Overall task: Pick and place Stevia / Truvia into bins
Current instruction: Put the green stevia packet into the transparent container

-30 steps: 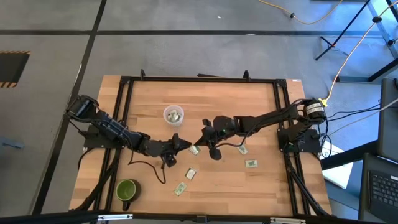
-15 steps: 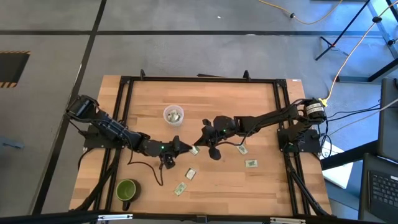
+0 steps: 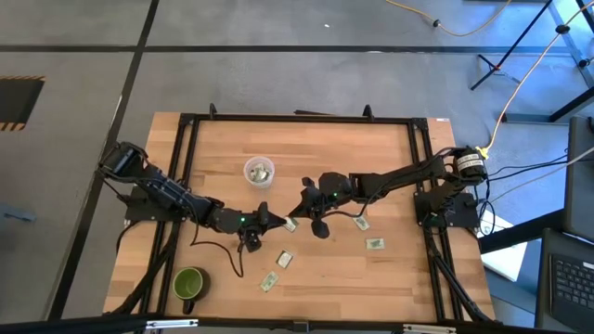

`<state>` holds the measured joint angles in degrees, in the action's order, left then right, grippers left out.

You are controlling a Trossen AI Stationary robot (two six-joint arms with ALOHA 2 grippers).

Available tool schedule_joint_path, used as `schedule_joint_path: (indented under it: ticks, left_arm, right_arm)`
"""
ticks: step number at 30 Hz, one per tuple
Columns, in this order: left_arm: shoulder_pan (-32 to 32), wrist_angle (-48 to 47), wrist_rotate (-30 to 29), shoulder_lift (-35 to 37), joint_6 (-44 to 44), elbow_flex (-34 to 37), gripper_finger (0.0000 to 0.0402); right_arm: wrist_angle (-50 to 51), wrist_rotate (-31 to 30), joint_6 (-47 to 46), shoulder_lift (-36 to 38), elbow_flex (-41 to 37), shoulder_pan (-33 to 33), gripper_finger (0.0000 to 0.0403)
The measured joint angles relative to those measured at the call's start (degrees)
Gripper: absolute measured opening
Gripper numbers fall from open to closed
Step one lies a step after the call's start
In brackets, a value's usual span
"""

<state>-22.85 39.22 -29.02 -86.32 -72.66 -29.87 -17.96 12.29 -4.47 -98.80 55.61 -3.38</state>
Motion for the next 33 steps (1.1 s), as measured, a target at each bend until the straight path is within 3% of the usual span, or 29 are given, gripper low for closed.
schedule_joint_path:
  ticks: [4,8,14,16,19,21,23,27,33]
  left_arm:
    - [0.0,0.0,0.0,0.0,1.1,0.0,0.0006]
    - [0.0,0.0,0.0,0.0,2.6,0.0,0.0004]
    - [0.0,0.0,-1.2,0.0,8.8,0.0,0.0003]
    - [0.0,0.8,-5.4,0.1,16.3,0.0,0.0003]
    - [0.5,1.1,-18.2,1.7,26.7,0.0,0.0002]
    - [1.6,0.1,-26.4,3.2,31.5,0.0,0.0002]
    - [3.1,-2.5,-30.0,5.2,35.5,0.0,0.0002]
    - [8.0,-11.2,-27.0,9.5,44.2,0.0,0.0002]
    - [16.0,-26.9,-13.7,14.2,56.0,0.0,0.0002]
  right_arm:
    - [0.0,0.0,0.9,0.0,0.0,0.0,0.0]
    - [-0.4,0.0,4.8,0.0,0.0,0.0,0.0014]
    - [1.2,-0.6,7.8,1.4,0.0,0.0,0.0092]
    - [4.8,-3.8,7.8,3.8,0.0,0.4,0.012]
    - [13.4,-8.8,7.7,8.6,0.1,1.1,0.015]
    - [19.0,-9.9,6.1,11.5,0.1,1.1,0.0161]
    - [23.3,-9.7,4.1,13.6,0.1,1.0,0.0167]
    - [31.9,-9.7,0.3,15.4,0.1,0.8,0.0169]
    - [41.0,-9.7,-3.3,14.1,0.0,-1.3,0.017]
